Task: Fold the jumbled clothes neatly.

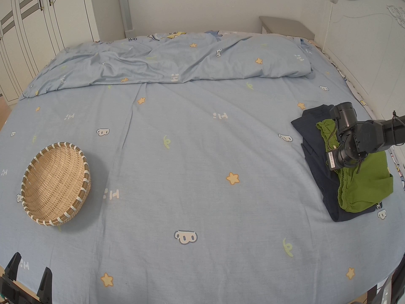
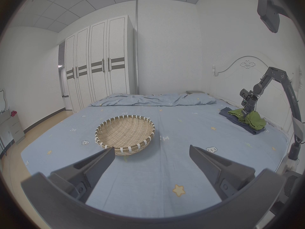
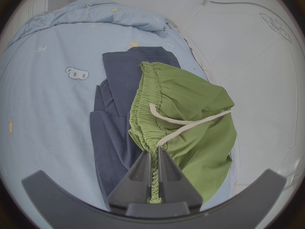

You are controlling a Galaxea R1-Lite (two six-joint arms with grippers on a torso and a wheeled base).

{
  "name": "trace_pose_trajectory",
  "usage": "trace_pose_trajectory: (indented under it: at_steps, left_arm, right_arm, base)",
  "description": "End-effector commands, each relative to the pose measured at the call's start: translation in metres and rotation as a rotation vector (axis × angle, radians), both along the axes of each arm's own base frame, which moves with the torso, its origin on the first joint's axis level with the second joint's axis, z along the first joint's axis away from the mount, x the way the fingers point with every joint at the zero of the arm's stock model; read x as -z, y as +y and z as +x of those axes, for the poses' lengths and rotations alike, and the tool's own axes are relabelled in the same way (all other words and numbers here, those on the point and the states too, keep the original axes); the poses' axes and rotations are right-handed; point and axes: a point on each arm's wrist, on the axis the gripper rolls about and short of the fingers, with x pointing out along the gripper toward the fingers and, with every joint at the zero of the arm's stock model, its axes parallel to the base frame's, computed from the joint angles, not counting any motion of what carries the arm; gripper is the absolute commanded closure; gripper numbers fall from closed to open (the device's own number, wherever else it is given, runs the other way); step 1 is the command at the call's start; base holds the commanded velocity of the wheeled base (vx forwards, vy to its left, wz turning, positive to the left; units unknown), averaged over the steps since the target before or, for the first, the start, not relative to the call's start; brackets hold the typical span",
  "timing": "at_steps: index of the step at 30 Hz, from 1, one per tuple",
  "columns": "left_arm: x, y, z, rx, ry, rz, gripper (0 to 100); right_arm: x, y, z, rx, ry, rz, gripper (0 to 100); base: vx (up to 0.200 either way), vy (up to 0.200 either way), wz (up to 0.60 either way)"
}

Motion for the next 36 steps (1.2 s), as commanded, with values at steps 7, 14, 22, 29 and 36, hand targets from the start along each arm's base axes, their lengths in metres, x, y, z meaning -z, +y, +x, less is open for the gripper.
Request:
trace_pose_trajectory:
  at_steps: [7, 14, 22, 29, 36]
  left_arm:
    - [0.005, 0.000, 0.000, 0.000, 0.000, 0.000, 0]
    - [0.005, 0.000, 0.000, 0.000, 0.001, 0.000, 0]
    - [0.005, 0.000, 0.000, 0.000, 0.001, 0.000, 0]
    - [0.005, 0.000, 0.000, 0.000, 0.001, 0.000, 0]
    - [0.005, 0.000, 0.000, 0.000, 0.001, 0.000, 0]
  right_arm:
    - [-0.042, 0.011, -0.009, -0.030, -0.063, 0.033, 100]
    - [-0.092, 0.039, -0.034, -0.090, -0.109, 0.144, 100]
    - [-0.127, 0.099, -0.072, -0.283, -0.035, 0.490, 100]
    - [-0.124, 0.149, -0.094, -0.420, 0.008, 0.574, 100]
    - [-0.108, 0.227, -0.100, -0.514, -0.037, 0.719, 100]
  base:
    - [0.000, 0.000, 0.00]
    - [0.000, 0.000, 0.00]
    - [0.000, 0.000, 0.00]
    - [0.000, 0.000, 0.00]
    - [0.000, 0.000, 0.00]
